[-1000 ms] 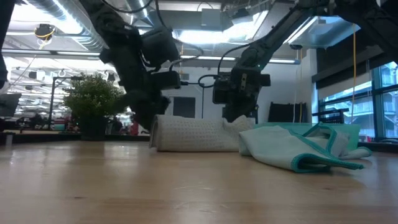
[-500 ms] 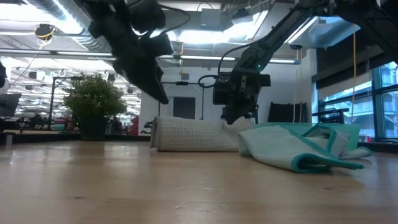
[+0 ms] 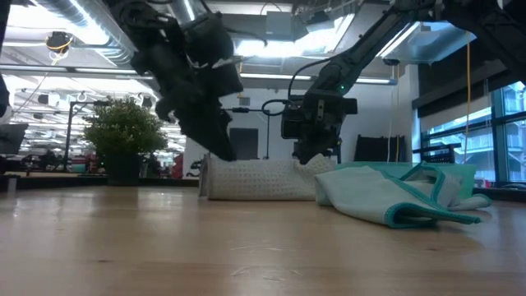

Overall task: Roll microfiber towels into tight, uniform cylinder then place into a basket
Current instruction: Roll the grey microfiber towel

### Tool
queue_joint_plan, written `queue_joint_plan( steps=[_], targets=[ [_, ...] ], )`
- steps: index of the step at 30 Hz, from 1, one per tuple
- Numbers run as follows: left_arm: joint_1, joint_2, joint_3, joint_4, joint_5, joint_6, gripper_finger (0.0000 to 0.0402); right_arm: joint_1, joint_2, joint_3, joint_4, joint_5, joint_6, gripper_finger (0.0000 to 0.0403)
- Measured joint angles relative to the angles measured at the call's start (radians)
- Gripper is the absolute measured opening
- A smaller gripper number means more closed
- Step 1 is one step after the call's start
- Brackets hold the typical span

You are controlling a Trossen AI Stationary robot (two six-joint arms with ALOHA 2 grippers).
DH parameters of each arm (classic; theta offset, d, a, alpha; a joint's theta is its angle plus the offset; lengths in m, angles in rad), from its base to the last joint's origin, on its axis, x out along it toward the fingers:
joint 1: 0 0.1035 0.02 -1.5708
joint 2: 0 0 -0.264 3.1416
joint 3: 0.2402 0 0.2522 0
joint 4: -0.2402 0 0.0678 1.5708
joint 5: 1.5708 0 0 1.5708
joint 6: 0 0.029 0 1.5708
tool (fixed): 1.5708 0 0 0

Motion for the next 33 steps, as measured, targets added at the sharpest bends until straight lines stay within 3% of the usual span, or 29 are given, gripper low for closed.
queue_joint_plan(
  steps=[11, 23, 33],
  targets=[
    [0.052, 0.071, 0.0, -0.003, -0.005, -0.029, 0.0088, 0.0, 0.0, 0.0, -0.005, 0.003, -0.001, 0.0012],
    [0.114, -0.029, 0.005, 0.01, -0.005, -0.112, 0.0088, 0.0, 0.0, 0.0, -0.01, -0.023, -0.008, 0.0012],
    [0.06, 0.115, 0.004, 0.06, -0.02, -0.104, 0.0088, 0.0, 0.0, 0.0, -0.005, 0.001, -0.003, 0.001]
  ],
)
